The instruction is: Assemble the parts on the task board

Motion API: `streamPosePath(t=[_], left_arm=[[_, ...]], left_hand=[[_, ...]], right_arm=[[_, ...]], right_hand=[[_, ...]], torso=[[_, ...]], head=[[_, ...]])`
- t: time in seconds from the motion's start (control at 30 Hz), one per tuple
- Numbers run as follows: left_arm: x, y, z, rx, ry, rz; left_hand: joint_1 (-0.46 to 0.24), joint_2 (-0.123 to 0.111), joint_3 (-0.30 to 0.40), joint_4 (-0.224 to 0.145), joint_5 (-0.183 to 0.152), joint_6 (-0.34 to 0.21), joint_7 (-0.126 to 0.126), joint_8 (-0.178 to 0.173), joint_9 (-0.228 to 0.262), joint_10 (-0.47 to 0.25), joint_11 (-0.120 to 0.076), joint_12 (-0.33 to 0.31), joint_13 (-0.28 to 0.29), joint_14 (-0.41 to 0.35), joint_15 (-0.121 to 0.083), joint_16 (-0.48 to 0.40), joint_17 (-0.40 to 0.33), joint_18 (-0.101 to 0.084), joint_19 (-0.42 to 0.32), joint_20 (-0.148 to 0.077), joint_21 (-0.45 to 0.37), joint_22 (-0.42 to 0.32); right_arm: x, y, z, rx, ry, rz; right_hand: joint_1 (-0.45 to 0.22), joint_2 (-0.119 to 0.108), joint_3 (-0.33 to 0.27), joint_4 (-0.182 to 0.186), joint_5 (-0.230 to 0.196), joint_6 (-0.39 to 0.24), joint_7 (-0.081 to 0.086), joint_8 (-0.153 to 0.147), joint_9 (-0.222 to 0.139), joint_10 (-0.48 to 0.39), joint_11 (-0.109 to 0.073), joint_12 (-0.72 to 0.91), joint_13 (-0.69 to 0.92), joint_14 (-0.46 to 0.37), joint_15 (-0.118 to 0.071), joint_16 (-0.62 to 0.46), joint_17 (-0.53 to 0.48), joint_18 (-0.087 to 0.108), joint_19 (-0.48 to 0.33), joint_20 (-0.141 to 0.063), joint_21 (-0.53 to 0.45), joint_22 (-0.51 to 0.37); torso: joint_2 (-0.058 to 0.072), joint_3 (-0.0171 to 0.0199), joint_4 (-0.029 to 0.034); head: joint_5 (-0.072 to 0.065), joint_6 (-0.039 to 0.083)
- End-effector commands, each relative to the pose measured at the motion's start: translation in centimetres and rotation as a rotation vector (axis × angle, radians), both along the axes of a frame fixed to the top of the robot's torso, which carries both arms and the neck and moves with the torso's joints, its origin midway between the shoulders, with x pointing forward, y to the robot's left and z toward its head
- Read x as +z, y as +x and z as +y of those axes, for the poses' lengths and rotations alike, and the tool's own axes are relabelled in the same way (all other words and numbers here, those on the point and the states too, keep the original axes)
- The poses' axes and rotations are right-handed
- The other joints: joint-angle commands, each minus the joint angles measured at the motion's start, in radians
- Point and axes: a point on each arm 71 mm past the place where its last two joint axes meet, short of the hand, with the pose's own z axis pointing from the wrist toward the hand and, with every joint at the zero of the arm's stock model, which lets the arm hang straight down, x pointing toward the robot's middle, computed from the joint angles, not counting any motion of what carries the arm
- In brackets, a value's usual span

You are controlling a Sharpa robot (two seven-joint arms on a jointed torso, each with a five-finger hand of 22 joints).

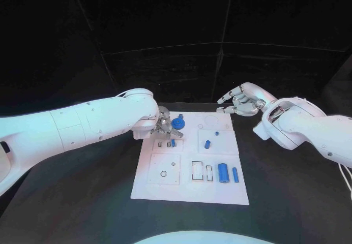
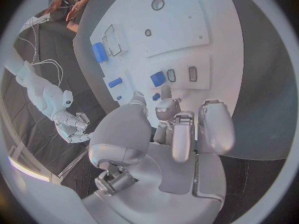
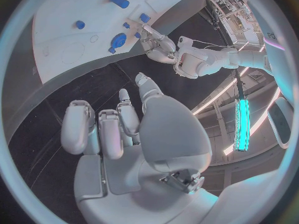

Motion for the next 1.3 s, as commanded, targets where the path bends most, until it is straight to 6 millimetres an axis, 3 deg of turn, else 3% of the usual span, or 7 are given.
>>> streamPosePath(t=[0.03,0.83,1.3], left_arm=[[-0.2,0.0,0.0,-0.019,0.043,0.026],[-1.0,0.0,-0.5,-0.046,0.074,0.059],[-1.0,0.0,-1.1,-0.059,0.064,0.056]], left_hand=[[0.011,0.003,-0.005,0.001,-0.003,-0.009,-0.001,0.006,0.001,-0.009,0.001,-0.005,-0.002,0.104,-0.006,0.003,0.263,-0.011,0.015,-0.003,0.002,0.001],[0.047,0.019,-0.011,-0.007,-0.003,-0.02,0.001,0.019,0.013,-0.01,0.003,-0.002,0.001,0.104,-0.004,0.003,0.263,-0.01,0.01,-0.001,0.002,0.001],[0.108,0.048,0.003,-0.037,-0.003,-0.03,0.001,0.032,0.025,-0.011,0.003,0.001,0.003,0.104,-0.003,0.003,0.263,-0.009,0.006,0.001,0.003,0.003]], right_arm=[[0.1,0.1,0.1,-0.001,0.0,0.005],[0.0,0.2,0.5,0.007,-0.002,0.012],[0.0,0.3,0.7,0.009,-0.002,0.012]], right_hand=[[0.005,0.009,-0.007,0.0,0.007,0.001,0.0,-0.002,-0.001,0.0,-0.004,-0.006,-0.002,0.064,-0.008,-0.005,0.066,0.002,-0.004,-0.001,-0.007,-0.001],[0.008,0.013,-0.007,0.0,0.018,0.0,0.001,-0.003,-0.001,0.0,-0.004,-0.005,-0.002,0.064,-0.008,-0.006,0.066,0.002,-0.004,-0.001,-0.008,-0.002],[0.015,0.017,-0.005,-0.002,0.024,0.0,0.001,-0.003,-0.002,0.001,-0.004,-0.004,-0.001,0.065,-0.008,-0.006,0.066,0.002,-0.004,-0.001,-0.008,-0.002]], torso=[[0.0,0.0001,0.0002],[0.001,-0.0003,0.0017],[0.002,0.0005,0.0007]], head=[[0.0,-0.002],[-0.002,-0.015],[0.0,-0.019]])
